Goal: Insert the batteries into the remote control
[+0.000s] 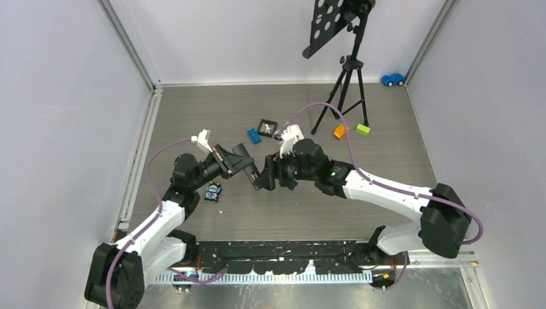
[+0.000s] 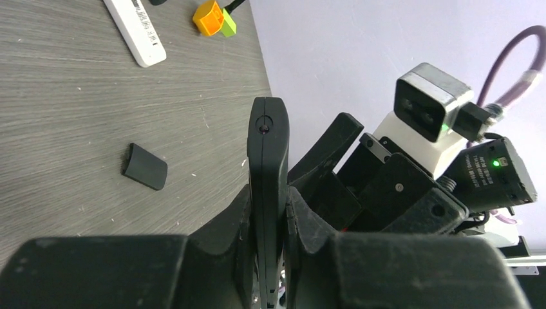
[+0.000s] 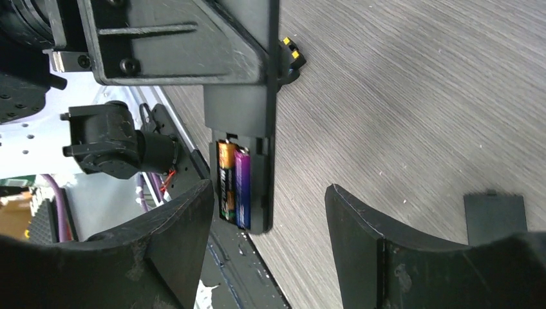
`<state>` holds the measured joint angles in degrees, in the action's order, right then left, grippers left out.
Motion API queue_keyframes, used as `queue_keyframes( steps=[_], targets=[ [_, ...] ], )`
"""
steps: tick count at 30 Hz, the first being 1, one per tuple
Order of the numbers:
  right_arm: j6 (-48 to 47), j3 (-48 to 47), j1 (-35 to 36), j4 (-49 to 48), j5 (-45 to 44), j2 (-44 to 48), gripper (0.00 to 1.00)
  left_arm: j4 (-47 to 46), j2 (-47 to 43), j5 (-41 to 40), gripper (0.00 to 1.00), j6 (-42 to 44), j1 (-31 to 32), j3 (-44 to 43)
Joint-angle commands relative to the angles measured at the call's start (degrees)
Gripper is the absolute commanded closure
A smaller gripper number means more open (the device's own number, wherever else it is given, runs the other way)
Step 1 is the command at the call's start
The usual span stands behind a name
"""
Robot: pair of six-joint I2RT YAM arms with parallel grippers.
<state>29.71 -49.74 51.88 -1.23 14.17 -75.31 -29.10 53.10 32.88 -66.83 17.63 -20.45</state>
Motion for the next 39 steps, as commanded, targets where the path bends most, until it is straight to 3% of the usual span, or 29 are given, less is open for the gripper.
queue_keyframes(
  steps=[1, 9, 12, 14, 17, 20, 22, 25, 27, 28, 30, 33, 34, 36, 39],
  targets=[
    [-7.1, -7.1, 2.1, 2.7, -2.0, -3.4, 0.31, 1.5, -0.4, 0.6, 1.00, 1.0, 0.0, -3.1],
    [-11.3, -13.4, 5.4, 7.7, -7.3, -9.1, 0.33, 5.4, -0.5, 0.4, 1.00, 1.5, 0.0, -4.7],
    [-11.9, -15.0, 6.2, 9.9, -10.5, -10.5, 0.48, 7.1, -0.7, 0.3, 0.99, 1.7, -0.1, -5.4],
    [-12.0, -15.5, 6.4, 10.8, -12.3, -10.9, 0.64, 8.7, -0.8, 0.3, 0.95, 2.0, -0.1, -5.9],
    [-12.8, -15.3, 6.5, 11.4, -12.4, -10.5, 0.79, 11.0, -1.0, 0.5, 0.78, 3.0, -0.3, -6.6],
    [-15.4, -14.2, 6.6, 11.8, -10.1, -9.1, 0.83, 13.1, -1.2, 0.7, 0.57, 4.0, -1.0, -7.0],
    [-17.7, -13.5, 6.5, 13.1, -7.8, -8.1, 0.84, 13.7, -1.4, 1.3, 0.52, 4.1, -1.8, -7.1],
    [-19.2, -13.2, 6.5, 14.9, -6.4, -7.1, 0.84, 13.8, -1.3, 2.6, 0.55, 4.0, -2.5, -7.1],
    [-19.2, -13.0, 6.5, 14.9, -5.9, -6.8, 0.84, 13.0, -0.9, 3.2, 0.66, 3.6, -2.6, -6.9],
    [-19.1, -12.9, 6.4, 14.8, -5.5, -6.6, 0.84, 12.2, -0.5, 3.6, 0.77, 3.4, -2.6, -6.6],
    [-19.0, -12.6, 6.5, 14.3, -4.6, -6.5, 0.81, 10.4, 0.4, 4.0, 0.98, 3.0, -2.6, -6.0],
    [-18.7, -10.7, 6.5, 12.2, -4.4, -5.1, 0.43, 9.4, 0.7, 3.5, 1.00, 3.3, -2.6, -5.3],
    [-19.2, -10.2, 6.5, 12.1, -4.4, -4.6, 0.34, 9.9, 0.4, 2.9, 1.00, 4.0, -2.6, -5.1],
    [-20.7, -9.5, 6.4, 13.5, -4.1, -3.4, 0.26, 13.2, -0.4, 0.4, 1.00, 6.5, -2.6, -5.3],
    [-22.2, -8.1, 6.3, 15.7, -5.5, -1.5, 0.24, 21.4, -2.1, -7.9, 1.00, 11.5, -2.6, -5.4]
  ],
)
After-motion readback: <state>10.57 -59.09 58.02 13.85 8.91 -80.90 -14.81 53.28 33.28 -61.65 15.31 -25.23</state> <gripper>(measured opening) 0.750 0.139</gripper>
